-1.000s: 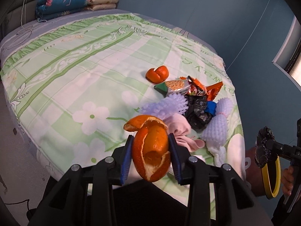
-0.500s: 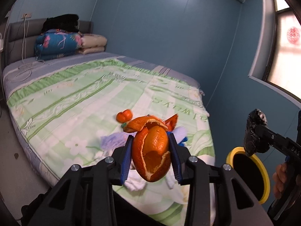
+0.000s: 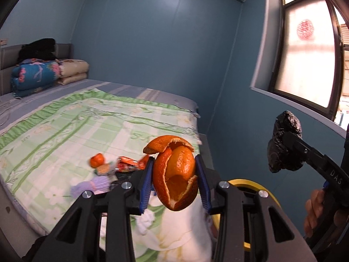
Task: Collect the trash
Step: 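Carry the orange peel and black bag in both tools over the yellow bin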
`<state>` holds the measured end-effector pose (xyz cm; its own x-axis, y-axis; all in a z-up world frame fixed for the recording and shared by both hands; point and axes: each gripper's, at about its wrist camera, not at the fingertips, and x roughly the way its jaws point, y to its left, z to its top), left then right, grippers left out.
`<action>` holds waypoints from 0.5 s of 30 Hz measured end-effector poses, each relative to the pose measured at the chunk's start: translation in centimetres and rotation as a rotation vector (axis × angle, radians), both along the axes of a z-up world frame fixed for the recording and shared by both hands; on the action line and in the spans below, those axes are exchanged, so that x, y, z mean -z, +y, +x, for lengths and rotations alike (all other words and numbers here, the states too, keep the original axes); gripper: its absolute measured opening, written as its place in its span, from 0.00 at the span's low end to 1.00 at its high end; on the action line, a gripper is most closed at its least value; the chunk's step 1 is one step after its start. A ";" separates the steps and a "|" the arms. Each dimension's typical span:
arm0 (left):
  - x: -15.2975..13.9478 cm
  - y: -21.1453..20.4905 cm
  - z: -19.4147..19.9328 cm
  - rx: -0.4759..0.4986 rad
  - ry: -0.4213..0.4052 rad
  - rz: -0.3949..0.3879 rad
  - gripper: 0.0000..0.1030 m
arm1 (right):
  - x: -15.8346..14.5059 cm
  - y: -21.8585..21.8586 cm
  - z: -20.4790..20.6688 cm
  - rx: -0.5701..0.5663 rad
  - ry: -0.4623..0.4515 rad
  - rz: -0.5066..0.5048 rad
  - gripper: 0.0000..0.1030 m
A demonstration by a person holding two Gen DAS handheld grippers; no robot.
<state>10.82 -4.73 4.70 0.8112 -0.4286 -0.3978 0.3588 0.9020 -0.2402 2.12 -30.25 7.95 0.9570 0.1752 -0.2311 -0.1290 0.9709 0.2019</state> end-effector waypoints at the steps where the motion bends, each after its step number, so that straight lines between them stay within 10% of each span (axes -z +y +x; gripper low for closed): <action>1: -0.2 -0.9 0.2 0.021 0.006 0.001 0.34 | -0.3 -0.5 -0.3 0.010 -0.002 0.008 0.40; 15: -0.8 -10.2 0.6 0.160 0.042 0.017 0.34 | -0.7 -7.8 -1.8 0.211 0.010 0.091 0.42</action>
<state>11.39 -14.94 5.49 0.7159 -0.5436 -0.4381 0.4879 0.8384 -0.2429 0.31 -38.03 8.62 0.9724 -0.0083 -0.2331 0.0776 0.9539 0.2900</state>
